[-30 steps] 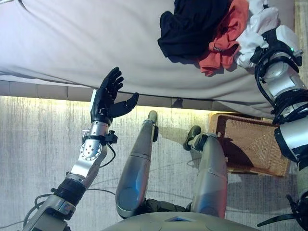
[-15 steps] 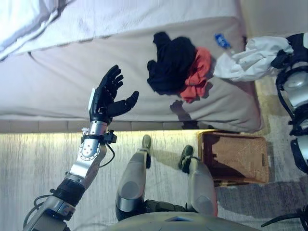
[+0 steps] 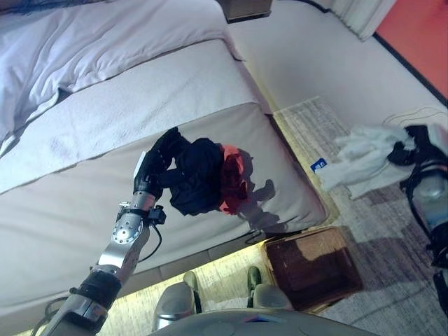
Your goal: Pick up the clothes from the bed and place them into the basket
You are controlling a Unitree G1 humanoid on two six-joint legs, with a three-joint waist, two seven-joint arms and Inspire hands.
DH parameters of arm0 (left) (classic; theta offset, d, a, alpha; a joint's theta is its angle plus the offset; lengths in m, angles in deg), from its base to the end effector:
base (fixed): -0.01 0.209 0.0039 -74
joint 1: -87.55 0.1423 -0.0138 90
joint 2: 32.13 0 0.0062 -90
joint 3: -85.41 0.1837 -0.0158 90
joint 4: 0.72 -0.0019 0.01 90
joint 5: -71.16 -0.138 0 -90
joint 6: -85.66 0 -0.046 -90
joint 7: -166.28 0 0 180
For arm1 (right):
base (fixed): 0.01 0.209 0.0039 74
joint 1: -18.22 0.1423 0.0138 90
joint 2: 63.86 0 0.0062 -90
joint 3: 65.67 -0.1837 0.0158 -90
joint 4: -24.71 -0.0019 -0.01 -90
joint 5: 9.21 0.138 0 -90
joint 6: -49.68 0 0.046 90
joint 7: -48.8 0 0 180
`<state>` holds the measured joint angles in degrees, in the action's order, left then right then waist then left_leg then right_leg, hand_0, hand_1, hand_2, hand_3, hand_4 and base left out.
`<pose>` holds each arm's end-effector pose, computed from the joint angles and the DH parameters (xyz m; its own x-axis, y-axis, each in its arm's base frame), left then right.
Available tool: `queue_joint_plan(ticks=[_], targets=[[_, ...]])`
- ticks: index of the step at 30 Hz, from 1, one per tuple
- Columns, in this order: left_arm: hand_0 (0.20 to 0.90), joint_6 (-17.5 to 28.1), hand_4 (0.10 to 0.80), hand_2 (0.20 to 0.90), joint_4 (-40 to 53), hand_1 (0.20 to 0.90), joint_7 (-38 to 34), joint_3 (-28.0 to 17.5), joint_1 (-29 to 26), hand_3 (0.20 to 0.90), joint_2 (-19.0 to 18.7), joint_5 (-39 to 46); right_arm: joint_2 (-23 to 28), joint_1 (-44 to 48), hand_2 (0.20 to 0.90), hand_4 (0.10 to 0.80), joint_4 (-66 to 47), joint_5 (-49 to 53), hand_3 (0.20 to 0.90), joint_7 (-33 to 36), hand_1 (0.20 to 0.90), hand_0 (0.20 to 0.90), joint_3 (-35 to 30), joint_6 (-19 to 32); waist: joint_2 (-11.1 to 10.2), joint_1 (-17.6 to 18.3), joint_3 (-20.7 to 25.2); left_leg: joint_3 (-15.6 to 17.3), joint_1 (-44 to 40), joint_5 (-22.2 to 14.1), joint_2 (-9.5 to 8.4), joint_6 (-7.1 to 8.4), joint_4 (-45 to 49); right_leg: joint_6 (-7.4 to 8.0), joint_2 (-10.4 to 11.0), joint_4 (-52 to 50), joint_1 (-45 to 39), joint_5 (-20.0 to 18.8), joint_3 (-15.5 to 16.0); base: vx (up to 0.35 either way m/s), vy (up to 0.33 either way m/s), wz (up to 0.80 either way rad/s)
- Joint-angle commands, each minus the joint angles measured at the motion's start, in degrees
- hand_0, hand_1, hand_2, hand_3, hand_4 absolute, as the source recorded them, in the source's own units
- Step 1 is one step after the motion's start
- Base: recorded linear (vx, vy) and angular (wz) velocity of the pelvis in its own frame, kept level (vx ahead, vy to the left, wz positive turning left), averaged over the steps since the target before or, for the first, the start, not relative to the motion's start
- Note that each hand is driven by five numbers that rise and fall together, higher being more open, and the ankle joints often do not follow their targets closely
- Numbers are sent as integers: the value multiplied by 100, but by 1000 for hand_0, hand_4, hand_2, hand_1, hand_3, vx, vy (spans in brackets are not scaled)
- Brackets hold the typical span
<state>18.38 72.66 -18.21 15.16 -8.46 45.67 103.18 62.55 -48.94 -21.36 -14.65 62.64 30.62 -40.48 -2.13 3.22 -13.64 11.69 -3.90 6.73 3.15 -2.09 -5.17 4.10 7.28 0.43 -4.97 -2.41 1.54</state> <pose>0.2118 0.2020 0.0292 0.9925 -0.0960 0.0759 0.0990 0.9944 -0.0364 0.2402 -0.3676 0.1079 0.8468 -0.5311 0.0308 0.2980 0.4256 -0.8545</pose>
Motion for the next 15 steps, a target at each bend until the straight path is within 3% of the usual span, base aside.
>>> queue_joint_plan(ticks=[1, 7, 15], targets=[[900, 568, 800, 900, -208, 900, 132, -115, -378, 900, 209, -248, 365, -150, 300, 100, -760, 129, 200, 394, 300, 300, -389, 216, -143, 340, 566, 157, -298, -1101, 93, 313, 237, 221, -257, 11, 573, -55, -157, 5, 8, -40], [900, 558, 800, 900, -413, 900, 144, -152, -396, 900, 390, -463, 81, -1149, 300, 100, -1149, -37, 200, 163, 300, 300, -896, 390, -156, 646, 640, 412, -398, -1221, 131, 307, 352, 213, -349, 51, 548, -44, -422, 14, -5, -26], [900, 535, 800, 900, -633, 900, 175, -175, -437, 900, 596, -624, -300, -1529, 300, 100, -1048, -74, 200, -161, 300, 300, -853, 311, -101, 887, 636, 695, -535, -1382, 182, 321, 523, 213, -409, 43, 522, -28, -584, 28, -17, -28]])
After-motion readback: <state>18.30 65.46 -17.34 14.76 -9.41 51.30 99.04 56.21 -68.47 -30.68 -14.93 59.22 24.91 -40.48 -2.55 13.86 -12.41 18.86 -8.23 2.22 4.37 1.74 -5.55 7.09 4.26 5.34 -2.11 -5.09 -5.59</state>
